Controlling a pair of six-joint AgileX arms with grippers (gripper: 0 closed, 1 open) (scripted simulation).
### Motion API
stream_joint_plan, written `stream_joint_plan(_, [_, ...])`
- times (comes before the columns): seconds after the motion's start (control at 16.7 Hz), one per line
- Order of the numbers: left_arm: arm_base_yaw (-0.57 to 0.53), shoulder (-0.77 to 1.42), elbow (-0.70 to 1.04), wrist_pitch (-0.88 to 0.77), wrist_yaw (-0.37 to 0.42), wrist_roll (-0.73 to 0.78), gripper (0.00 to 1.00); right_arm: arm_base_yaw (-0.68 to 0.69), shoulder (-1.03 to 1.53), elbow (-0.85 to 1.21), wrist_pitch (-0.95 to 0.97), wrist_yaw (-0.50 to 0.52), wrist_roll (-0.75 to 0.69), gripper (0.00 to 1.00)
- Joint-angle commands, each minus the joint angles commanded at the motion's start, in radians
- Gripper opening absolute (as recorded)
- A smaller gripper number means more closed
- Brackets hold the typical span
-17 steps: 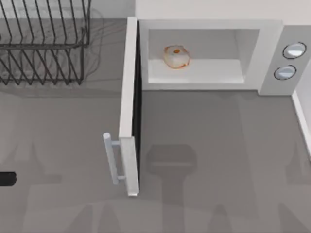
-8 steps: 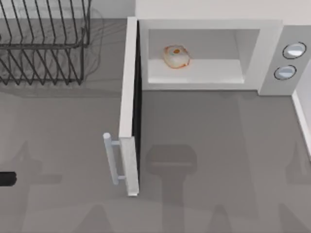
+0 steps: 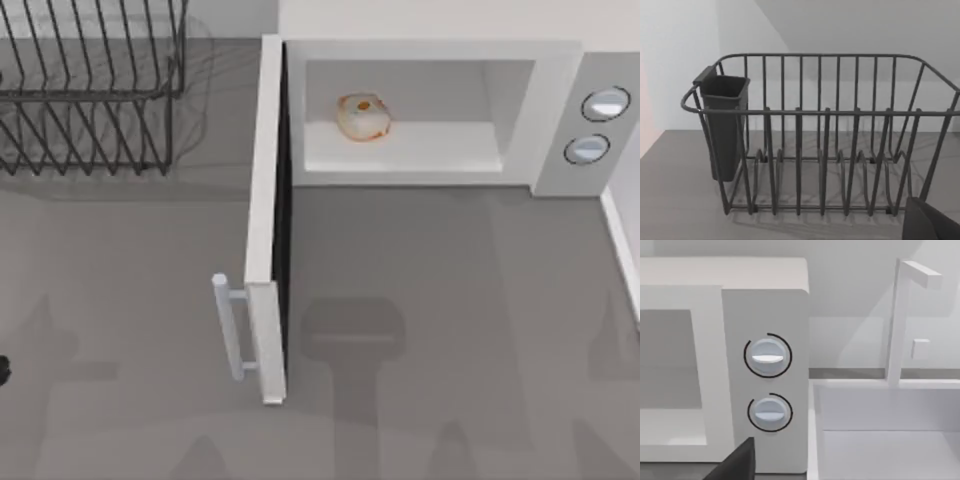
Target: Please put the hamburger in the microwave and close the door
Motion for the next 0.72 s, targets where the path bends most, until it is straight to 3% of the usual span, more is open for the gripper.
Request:
stream_joint_plan(0.18, [0.055, -0.025, 0.033, -0.056, 0.054, 0.000, 0.00, 0.000, 0.000, 0.000, 0.000, 0.000, 0.000, 1.00])
stream_joint_plan(0.48, [0.071, -0.024, 0.038, -0.064, 0.070, 0.001, 0.00, 0.000, 0.000, 0.000, 0.000, 0.000, 0.000, 1.00])
stream_joint_plan(0.72, [0.196, -0.034, 0.070, -0.106, 0.195, 0.001, 0.00, 0.000, 0.000, 0.000, 0.000, 0.000, 0.000, 1.00])
